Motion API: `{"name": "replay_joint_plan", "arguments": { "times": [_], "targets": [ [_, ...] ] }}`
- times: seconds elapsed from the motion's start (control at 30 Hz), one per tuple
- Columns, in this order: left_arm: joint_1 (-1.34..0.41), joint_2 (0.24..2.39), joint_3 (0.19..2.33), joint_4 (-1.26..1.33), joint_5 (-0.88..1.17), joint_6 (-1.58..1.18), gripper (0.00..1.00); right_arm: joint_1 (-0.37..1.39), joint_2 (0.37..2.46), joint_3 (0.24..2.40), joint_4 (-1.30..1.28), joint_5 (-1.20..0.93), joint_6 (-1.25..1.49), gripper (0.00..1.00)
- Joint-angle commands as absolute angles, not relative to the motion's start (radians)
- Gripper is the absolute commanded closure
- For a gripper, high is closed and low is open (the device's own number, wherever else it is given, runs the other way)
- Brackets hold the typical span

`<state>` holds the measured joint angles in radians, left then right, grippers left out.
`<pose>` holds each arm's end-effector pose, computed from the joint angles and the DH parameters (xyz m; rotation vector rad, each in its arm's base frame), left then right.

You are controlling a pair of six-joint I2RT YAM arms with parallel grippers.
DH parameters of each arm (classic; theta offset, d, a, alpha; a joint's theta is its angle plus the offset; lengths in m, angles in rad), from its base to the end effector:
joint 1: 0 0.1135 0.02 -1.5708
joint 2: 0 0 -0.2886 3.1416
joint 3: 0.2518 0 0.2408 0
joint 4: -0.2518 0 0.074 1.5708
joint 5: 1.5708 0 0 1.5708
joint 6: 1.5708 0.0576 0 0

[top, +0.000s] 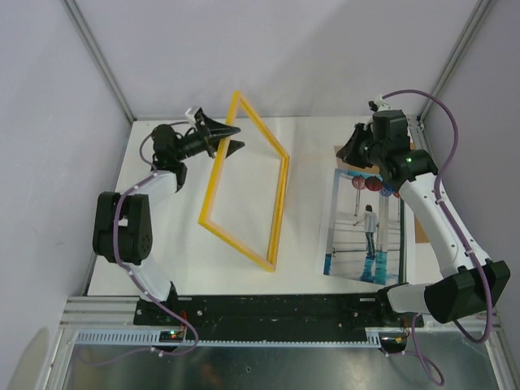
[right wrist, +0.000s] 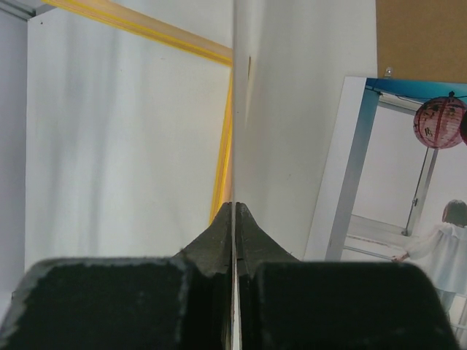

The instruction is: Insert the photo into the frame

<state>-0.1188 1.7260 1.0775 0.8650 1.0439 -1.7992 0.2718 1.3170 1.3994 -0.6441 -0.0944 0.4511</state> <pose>0.3786 -0.0953 0.3277 -0.4214 1.8915 -2.1254 0.2742 0.0821 0.4019 0.1382 2.1711 0.5208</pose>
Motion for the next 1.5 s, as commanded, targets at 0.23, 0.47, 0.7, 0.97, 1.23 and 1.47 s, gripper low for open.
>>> {"name": "replay_joint_plan", "arguments": {
  "times": [0.23, 0.47, 0.7, 0.97, 1.23, 1.47],
  "targets": [
    [-0.005, 1.642, 1.175, 0.121, 1.037, -1.077, 0.37, 0.293, 1.331, 1.454, -0.59, -0.088, 0.445, 1.0],
    [-0.003, 1.723, 1.338, -0.428, 0.65, -0.595, 0.37, 0.296, 1.316, 1.454, -0.601, -0.055, 0.429, 1.0],
    [-0.09, 1.747, 1.307, -0.537, -0.08, -0.417, 0.18, 0.296, 1.279, 1.474, -0.63, 0.036, 0.415, 1.0],
    [-0.174, 1.645, 1.243, -0.538, -0.618, -0.512, 0.01, 0.315, 1.213, 1.546, -0.657, 0.116, 0.405, 1.0],
    [-0.032, 1.686, 1.188, -0.536, -0.391, -0.588, 0.15, 0.386, 1.203, 1.533, -0.596, 0.035, 0.423, 1.0],
    [0.01, 1.751, 1.137, -0.513, -0.322, -0.623, 0.6, 0.43, 1.225, 1.508, -0.524, -0.064, 0.45, 1.0]
  ]
}}
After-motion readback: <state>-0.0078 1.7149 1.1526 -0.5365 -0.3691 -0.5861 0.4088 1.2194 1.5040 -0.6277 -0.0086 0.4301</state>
